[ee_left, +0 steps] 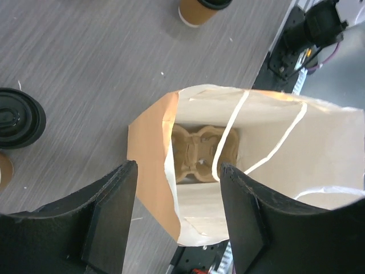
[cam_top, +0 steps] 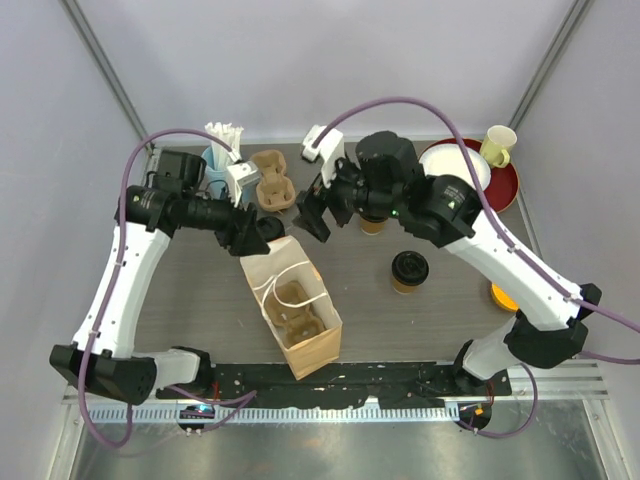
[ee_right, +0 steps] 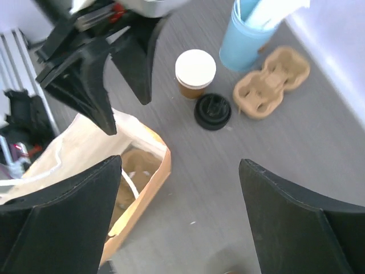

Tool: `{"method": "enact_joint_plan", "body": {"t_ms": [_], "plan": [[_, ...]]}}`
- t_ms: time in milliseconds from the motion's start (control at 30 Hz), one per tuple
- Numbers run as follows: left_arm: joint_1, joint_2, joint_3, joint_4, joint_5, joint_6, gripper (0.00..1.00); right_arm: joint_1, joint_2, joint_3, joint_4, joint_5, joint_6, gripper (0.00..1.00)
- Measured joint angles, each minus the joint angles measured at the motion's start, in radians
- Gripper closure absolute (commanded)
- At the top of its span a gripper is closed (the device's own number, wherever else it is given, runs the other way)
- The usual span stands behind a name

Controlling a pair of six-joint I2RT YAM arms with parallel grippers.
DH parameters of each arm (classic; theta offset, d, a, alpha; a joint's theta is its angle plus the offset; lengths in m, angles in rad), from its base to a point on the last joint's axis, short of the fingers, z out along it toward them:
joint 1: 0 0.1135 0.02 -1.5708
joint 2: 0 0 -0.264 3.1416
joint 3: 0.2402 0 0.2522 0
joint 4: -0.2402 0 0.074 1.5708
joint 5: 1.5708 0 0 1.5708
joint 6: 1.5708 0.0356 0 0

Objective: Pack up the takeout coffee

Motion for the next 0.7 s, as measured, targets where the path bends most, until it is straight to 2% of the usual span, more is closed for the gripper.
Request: {"method": "enact_joint_plan", "body": {"t_ms": [100, 267, 367, 400, 567, 633, 700], "plan": [[-0.006, 0.037, 0.010, -0.053, -0.001, 0.064, 0.36, -0.052, 0.020, 0.043, -0.077, -0.001, 0.171, 0.15], [-0.019, 0.076, 0.005, -0.087, -0.002, 0.134, 0.39, -0.045, 0.089, 0.087, -0.271, -0.029, 0.385, 0.22], [-0.030, 0.076, -0.002, -0.106, 0.004, 0.155, 0.49, -0.042, 0.108, 0.045, -0.349, -0.063, 0.457, 0.22], [-0.037, 0.076, -0.007, -0.111, 0.008, 0.161, 0.58, -0.042, 0.109, 0.021, -0.370, -0.070, 0.480, 0.22], [-0.075, 0.076, -0.058, -0.125, 0.025, 0.179, 0.79, -0.047, 0.087, -0.032, -0.408, -0.042, 0.546, 0.21], [-0.080, 0.076, -0.072, -0.130, 0.034, 0.183, 0.97, -0.067, 0.075, -0.032, -0.416, -0.031, 0.576, 0.21], [-0.081, 0.073, -0.075, -0.131, 0.037, 0.174, 1.00, -0.105, 0.068, -0.026, -0.429, -0.021, 0.605, 0.21]]}}
